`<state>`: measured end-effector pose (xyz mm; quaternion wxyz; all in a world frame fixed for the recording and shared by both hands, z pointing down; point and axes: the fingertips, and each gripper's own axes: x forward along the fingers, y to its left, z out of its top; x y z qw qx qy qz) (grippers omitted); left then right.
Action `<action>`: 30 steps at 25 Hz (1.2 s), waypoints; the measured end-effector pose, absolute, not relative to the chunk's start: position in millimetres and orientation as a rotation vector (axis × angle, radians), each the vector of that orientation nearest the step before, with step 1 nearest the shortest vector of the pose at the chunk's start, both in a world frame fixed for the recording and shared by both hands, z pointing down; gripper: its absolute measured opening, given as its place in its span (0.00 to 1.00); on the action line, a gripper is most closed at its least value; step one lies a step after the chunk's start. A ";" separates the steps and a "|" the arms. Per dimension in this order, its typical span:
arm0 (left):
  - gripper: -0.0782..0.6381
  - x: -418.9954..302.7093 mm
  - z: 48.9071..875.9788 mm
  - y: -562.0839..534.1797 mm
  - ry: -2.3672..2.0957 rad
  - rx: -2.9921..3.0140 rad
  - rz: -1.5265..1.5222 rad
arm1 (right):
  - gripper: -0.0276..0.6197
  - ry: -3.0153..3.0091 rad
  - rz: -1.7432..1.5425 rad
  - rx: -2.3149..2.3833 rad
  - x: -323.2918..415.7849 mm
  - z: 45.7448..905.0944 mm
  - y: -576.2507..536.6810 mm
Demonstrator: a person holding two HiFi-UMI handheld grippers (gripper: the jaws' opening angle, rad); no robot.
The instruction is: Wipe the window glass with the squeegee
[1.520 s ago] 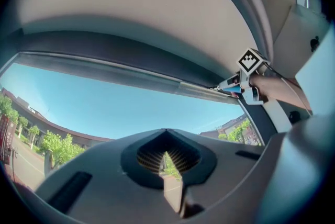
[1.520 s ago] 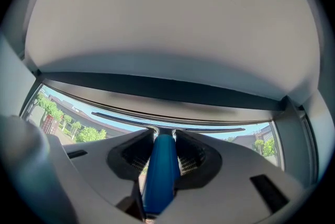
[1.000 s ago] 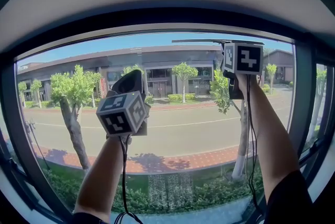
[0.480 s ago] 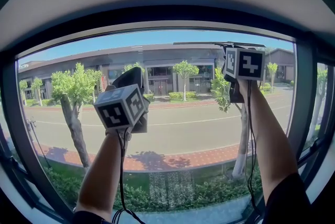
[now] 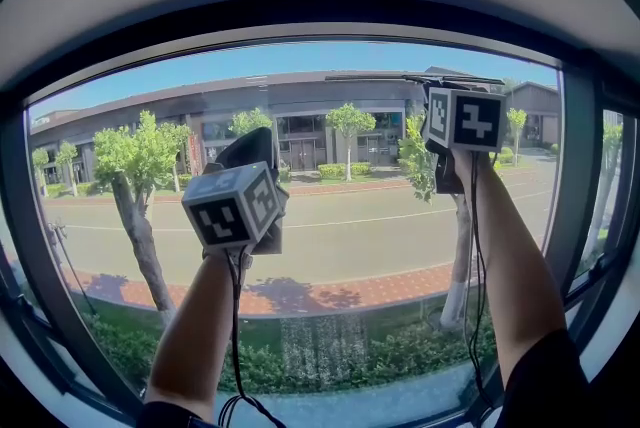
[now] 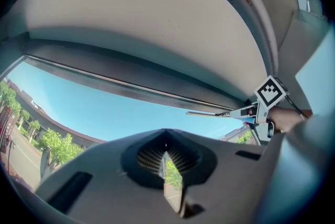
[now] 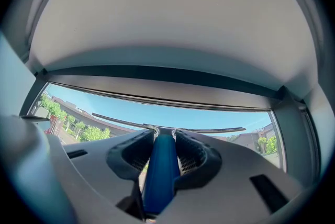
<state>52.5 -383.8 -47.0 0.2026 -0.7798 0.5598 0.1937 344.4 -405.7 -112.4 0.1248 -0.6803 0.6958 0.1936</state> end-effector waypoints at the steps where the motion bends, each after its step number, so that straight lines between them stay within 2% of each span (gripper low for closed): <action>1: 0.11 52.4 -46.1 -383.2 1.563 -2.176 0.540 | 0.24 2.030 0.564 -1.983 344.2 -111.4 -405.6; 30: 0.11 59.0 -1.3 -385.0 1.584 -2.217 0.488 | 0.24 2.045 0.549 -1.995 342.7 -54.7 -408.1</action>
